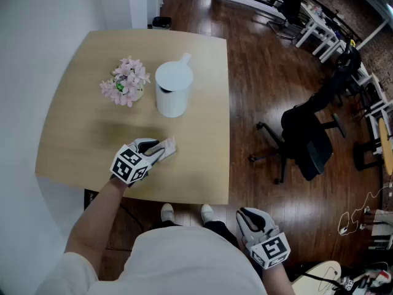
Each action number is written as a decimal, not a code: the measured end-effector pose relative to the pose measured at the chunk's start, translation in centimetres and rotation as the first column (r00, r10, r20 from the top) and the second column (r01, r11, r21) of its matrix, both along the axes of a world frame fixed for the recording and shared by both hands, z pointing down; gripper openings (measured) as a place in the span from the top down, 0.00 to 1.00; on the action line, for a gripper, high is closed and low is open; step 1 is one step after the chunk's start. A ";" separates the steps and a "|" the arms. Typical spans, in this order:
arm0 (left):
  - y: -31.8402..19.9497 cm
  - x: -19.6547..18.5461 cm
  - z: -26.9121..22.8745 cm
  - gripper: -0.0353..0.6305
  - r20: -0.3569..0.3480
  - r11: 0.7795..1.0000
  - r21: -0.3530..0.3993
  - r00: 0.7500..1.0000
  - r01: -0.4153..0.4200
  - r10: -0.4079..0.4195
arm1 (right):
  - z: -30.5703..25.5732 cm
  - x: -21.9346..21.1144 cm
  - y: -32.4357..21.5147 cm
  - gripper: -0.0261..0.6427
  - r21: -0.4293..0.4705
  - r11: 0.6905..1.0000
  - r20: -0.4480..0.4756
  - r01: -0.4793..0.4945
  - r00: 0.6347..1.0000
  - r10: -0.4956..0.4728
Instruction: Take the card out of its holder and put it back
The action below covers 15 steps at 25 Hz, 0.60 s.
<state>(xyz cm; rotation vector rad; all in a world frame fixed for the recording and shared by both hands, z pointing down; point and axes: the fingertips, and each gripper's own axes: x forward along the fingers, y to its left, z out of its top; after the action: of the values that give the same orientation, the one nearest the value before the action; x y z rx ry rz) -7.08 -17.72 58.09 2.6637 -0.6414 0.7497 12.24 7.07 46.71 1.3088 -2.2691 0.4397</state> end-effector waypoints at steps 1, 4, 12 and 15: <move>-0.1 0.0 0.1 0.76 -0.001 1.000 -0.004 1.000 0.001 -0.001 | 0.0 0.0 0.0 0.89 0.001 1.000 0.000 -0.003 1.000 0.003; -0.2 -0.1 0.4 0.82 -0.004 1.000 -0.008 1.000 0.001 -0.001 | 0.0 0.2 0.0 0.89 0.003 1.000 -0.002 -0.016 1.000 0.016; -0.3 -0.1 0.5 0.92 -0.033 1.000 -0.018 0.999 -0.016 0.015 | 0.2 1.2 0.5 0.89 -0.003 0.998 -0.004 -0.056 0.998 0.056; -0.3 0.1 0.1 0.92 -0.030 1.000 -0.010 0.999 -0.016 0.016 | 0.5 1.6 0.6 0.89 -0.006 0.999 -0.001 -0.050 0.999 0.050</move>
<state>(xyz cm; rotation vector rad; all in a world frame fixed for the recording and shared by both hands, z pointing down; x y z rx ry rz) -6.96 -18.03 58.17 2.6684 -0.6082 0.7143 13.81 7.67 47.26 1.3650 -2.2368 0.4626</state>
